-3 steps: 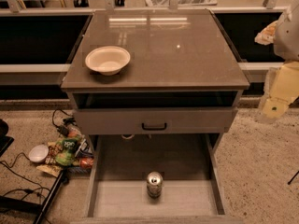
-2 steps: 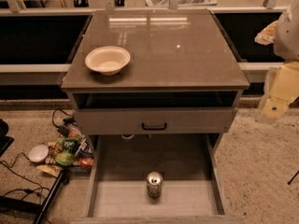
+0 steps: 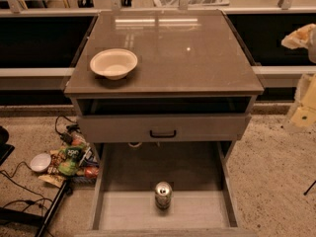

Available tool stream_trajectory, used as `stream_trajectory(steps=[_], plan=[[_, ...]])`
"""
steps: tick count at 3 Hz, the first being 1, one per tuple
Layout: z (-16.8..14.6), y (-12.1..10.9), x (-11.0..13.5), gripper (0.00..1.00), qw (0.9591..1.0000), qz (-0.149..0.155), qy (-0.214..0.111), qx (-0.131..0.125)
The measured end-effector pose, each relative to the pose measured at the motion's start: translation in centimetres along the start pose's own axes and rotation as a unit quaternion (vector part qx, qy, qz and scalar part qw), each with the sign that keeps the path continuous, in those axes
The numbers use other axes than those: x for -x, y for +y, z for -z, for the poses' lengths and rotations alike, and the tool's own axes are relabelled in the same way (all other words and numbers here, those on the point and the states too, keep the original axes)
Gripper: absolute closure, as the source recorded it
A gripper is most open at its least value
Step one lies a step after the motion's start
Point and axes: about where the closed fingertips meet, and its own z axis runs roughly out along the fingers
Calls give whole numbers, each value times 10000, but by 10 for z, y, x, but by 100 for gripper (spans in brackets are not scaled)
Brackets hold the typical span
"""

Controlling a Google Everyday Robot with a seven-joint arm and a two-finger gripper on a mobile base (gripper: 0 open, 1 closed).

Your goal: Pick 7up can from middle drawer and place on counter

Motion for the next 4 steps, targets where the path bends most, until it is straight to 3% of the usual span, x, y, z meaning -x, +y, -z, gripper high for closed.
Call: stream_trajectory(steps=[1,2,3,4], plan=[[-27,3,-27,0,9964,-37,-843,-121],[-76,10,-49,0,9829,-192,-1816,-224],[-133,12,-63,0,9445,-348,-3239,-417],[-175,19,-70,0,9196,-33,-3901,-454]])
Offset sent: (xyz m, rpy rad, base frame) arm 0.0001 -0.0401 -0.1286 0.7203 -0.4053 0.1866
